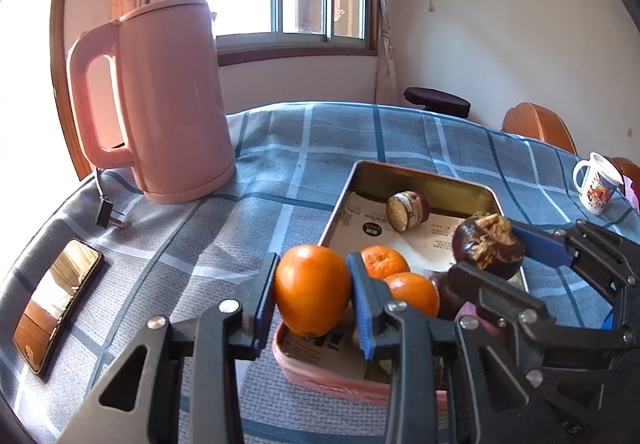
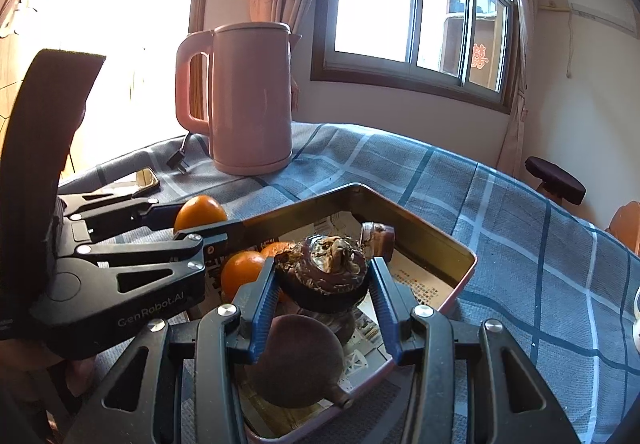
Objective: Organize fruits
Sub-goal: 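Open both tools to release the fruits into the tin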
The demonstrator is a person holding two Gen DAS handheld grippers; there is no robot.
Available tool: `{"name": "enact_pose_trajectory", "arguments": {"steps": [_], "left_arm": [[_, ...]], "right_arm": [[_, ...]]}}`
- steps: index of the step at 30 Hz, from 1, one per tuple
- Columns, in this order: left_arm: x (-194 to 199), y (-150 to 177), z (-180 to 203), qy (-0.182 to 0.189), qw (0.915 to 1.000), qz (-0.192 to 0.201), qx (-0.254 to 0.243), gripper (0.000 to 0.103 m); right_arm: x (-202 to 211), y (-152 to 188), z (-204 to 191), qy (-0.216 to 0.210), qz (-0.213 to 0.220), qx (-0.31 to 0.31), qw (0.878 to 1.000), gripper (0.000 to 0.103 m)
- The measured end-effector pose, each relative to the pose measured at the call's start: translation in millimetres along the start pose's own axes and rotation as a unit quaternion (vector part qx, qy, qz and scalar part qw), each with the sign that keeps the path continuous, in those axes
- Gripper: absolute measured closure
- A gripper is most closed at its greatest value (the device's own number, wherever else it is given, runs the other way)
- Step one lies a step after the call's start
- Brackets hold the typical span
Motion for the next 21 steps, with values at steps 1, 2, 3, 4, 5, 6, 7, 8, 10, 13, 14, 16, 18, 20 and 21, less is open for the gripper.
{"name": "enact_pose_trajectory", "arguments": {"steps": [1, 2, 3, 4, 5, 6, 7, 8, 10, 13, 14, 16, 18, 20, 21], "left_arm": [[-0.4, 0.0, 0.4, 0.000, 1.0000, -0.001, -0.001, 0.067], [-0.7, 0.1, 1.7, 0.000, 1.0000, -0.001, -0.003, 0.067], [-1.4, 0.4, 3.0, 0.002, 1.0000, -0.004, -0.005, 0.067], [-2.4, 0.9, 4.3, 0.004, 0.9999, -0.006, -0.007, 0.067], [-2.8, 0.9, 5.1, 0.004, 0.9999, -0.007, -0.007, 0.067], [-2.9, 0.8, 5.4, 0.005, 0.9999, -0.008, -0.008, 0.067], [-3.3, 0.9, 6.0, 0.005, 0.9999, -0.009, -0.009, 0.067], [-3.5, 1.0, 6.1, 0.006, 0.9999, -0.009, -0.009, 0.067], [-3.5, 1.0, 6.1, 0.006, 0.9999, -0.009, -0.010, 0.067], [-2.7, 0.7, 6.6, 0.002, 0.9999, -0.007, -0.013, 0.067], [-2.3, 0.6, 7.2, 0.001, 0.9999, -0.005, -0.015, 0.066], [-0.3, -0.2, 8.6, -0.001, 0.9998, 0.001, -0.018, 0.065], [2.2, -0.9, 9.2, -0.006, 0.9998, 0.008, -0.019, 0.057], [5.7, -2.5, 8.7, -0.012, 0.9996, 0.017, -0.019, 0.049], [7.7, -3.4, 8.7, -0.011, 0.9995, 0.024, -0.018, 0.044]], "right_arm": [[0.1, 0.1, 0.6, 0.000, 0.000, -0.001, 1.000, 0.056], [-0.8, 0.2, 0.8, 0.000, -0.001, -0.002, 1.000, 0.056], [-1.5, 0.7, 1.1, 0.000, -0.004, -0.002, 1.000, 0.056], [-2.6, 1.9, 0.9, -0.001, -0.008, -0.002, 1.000, 0.056], [-3.9, 3.0, 1.0, -0.002, -0.013, -0.003, 1.000, 0.056], [-4.2, 3.6, 1.3, -0.002, -0.014, -0.004, 1.000, 0.056], [-4.1, 4.0, 1.9, -0.003, -0.015, -0.005, 1.000, 0.056], [-4.7, 4.8, 2.3, -0.004, -0.016, -0.007, 1.000, 0.056], [-6.0, 6.9, 3.0, -0.006, -0.024, -0.010, 1.000, 0.056], [-4.1, 7.4, 4.4, -0.008, -0.021, -0.015, 1.000, 0.054], [-4.3, 8.3, 4.6, -0.008, -0.022, -0.016, 1.000, 0.052], [-2.4, 8.2, 5.8, -0.004, -0.019, -0.018, 1.000, 0.046], [2.2, 7.8, 8.9, 0.000, -0.011, -0.024, 1.000, 0.043], [8.2, 8.1, 13.3, 0.009, -0.002, -0.032, 0.999, 0.037], [11.0, 8.1, 15.2, 0.015, 0.002, -0.035, 0.999, 0.034]]}}
Point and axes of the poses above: each gripper's, at about its wrist camera, not at the fingertips, and x roughly against the way its jaws point, z to its right, y to its underside, the point moved 9 cm from there along -x, roughly the way its jaws point, and after that the axes turned 4 degrees about -y, right-handed, at the moved point
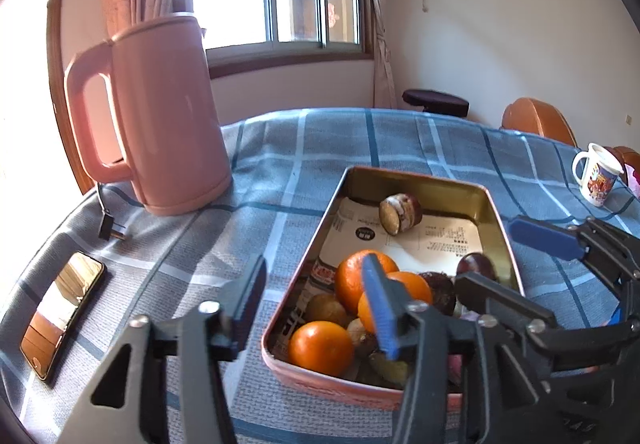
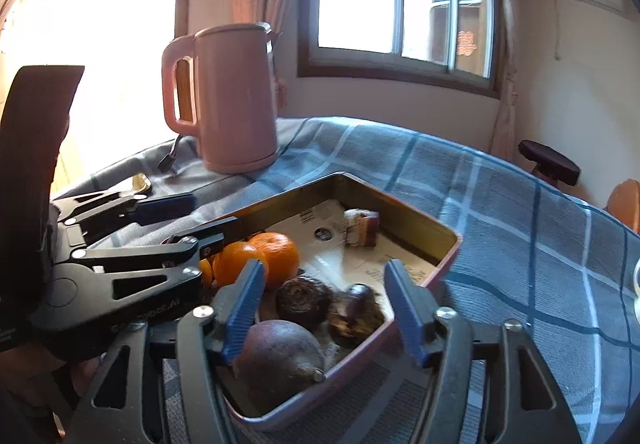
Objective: Organize fruits
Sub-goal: 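Open both tools to release the fruits into the tin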
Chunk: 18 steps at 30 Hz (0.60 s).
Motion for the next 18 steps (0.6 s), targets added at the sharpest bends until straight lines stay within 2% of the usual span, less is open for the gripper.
{"name": "enact_pose_trajectory", "arguments": {"steps": [3, 9, 13, 18], "left_arm": [[5.5, -2.8, 1.0, 0.000, 0.9999, 0.016, 0.001, 0.033], [10.8, -5.5, 7.5, 0.000, 0.9995, 0.031, -0.010, 0.030], [12.8, -6.0, 5.8, -0.001, 0.9993, 0.037, -0.004, 0.030], [19.2, -7.6, 3.5, -0.004, 0.9987, 0.051, 0.000, 0.022]], "right_arm": [[7.9, 0.5, 4.7, 0.013, 0.010, -0.003, 1.000, 0.033], [22.9, 2.6, 18.3, 0.050, 0.025, -0.015, 0.998, 0.028], [32.2, 2.6, 30.0, 0.059, 0.039, -0.039, 0.997, 0.025], [36.4, 2.6, 36.1, 0.060, 0.048, -0.055, 0.996, 0.024]]}}
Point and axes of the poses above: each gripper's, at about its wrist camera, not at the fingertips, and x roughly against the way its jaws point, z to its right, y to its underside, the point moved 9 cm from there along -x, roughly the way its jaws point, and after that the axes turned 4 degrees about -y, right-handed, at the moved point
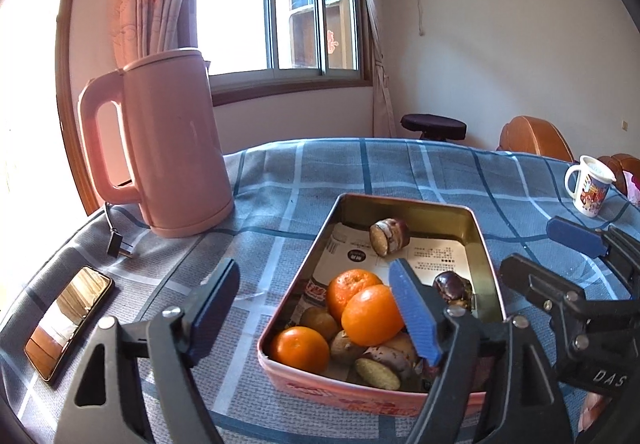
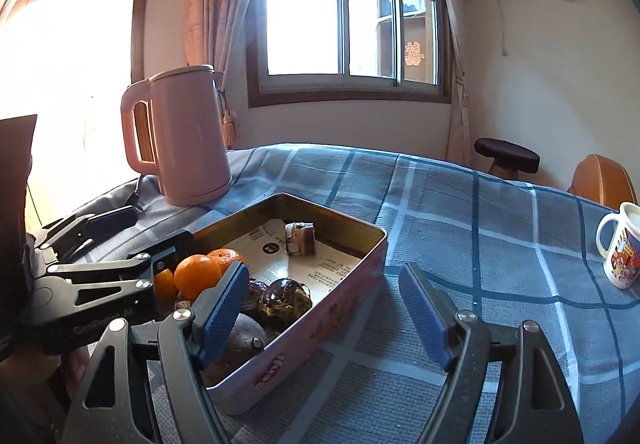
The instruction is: Organize fruits
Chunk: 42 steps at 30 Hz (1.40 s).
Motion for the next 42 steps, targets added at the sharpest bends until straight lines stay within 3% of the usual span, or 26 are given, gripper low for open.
{"name": "enact_pose_trajectory", "arguments": {"steps": [4, 11, 25, 30, 42], "left_arm": [[2.0, -1.5, 0.0, -0.002, 1.0000, 0.006, -0.002, 0.021], [3.0, -1.3, -1.4, 0.000, 1.0000, 0.005, 0.004, 0.016], [3.9, -1.5, -1.6, 0.000, 1.0000, 0.006, 0.005, 0.014], [3.8, -2.7, -3.6, -0.001, 0.9999, 0.009, 0.007, 0.007], [2.2, -2.5, -5.9, -0.001, 0.9999, 0.009, 0.010, 0.001]], "right_arm": [[2.9, -1.8, -1.1, 0.004, 0.007, 0.002, 1.000, 0.015], [4.0, -1.8, 0.7, 0.004, 0.009, -0.002, 1.000, 0.015], [3.5, -1.5, 1.0, 0.007, 0.008, 0.001, 1.000, 0.015], [3.4, -1.6, 0.9, 0.007, 0.008, 0.001, 1.000, 0.014], [3.3, -1.7, 1.3, 0.008, 0.008, 0.001, 1.000, 0.014]]}}
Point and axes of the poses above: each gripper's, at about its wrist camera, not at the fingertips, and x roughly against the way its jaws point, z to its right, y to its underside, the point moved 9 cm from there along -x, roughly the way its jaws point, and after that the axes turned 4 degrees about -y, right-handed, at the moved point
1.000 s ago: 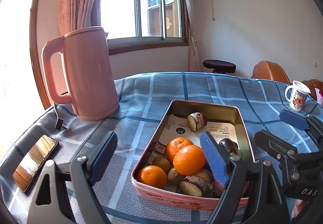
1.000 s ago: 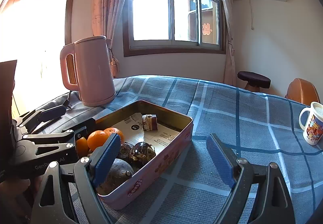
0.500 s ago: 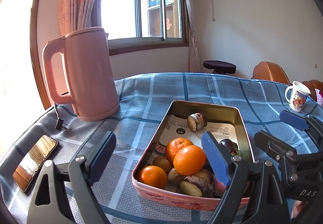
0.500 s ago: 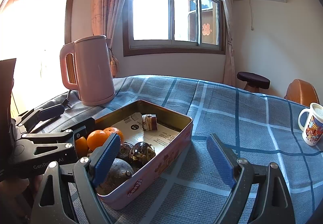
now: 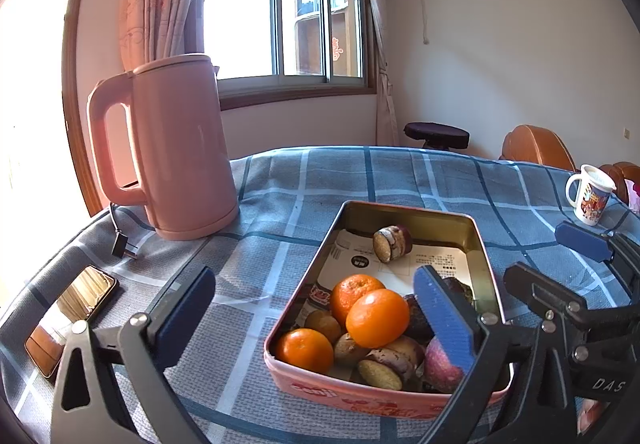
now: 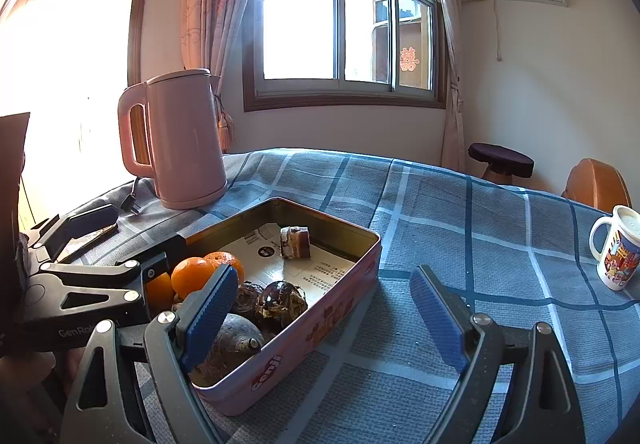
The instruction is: Organize fruits
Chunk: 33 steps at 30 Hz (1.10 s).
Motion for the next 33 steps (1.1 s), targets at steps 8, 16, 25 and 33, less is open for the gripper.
{"name": "enact_pose_trajectory", "arguments": {"steps": [8, 16, 25, 33], "left_arm": [[-0.3, 1.2, -0.1, -0.001, 1.0000, -0.002, 0.001, 0.000], [-0.5, 2.7, 1.6, 0.003, 1.0000, -0.002, 0.002, 0.000], [0.2, 3.6, 1.1, 0.005, 1.0000, -0.002, 0.007, 0.000], [2.2, 2.1, -1.2, 0.001, 1.0000, 0.005, 0.008, 0.000]], "right_arm": [[0.2, -0.1, 0.1, 0.001, 0.001, 0.000, 1.000, 0.014], [0.0, 0.1, 1.2, 0.003, 0.002, 0.004, 1.000, 0.013], [-0.1, 0.4, 0.8, 0.004, 0.001, 0.006, 1.000, 0.013], [0.0, 0.7, -0.8, 0.007, 0.002, 0.009, 1.000, 0.012]]}}
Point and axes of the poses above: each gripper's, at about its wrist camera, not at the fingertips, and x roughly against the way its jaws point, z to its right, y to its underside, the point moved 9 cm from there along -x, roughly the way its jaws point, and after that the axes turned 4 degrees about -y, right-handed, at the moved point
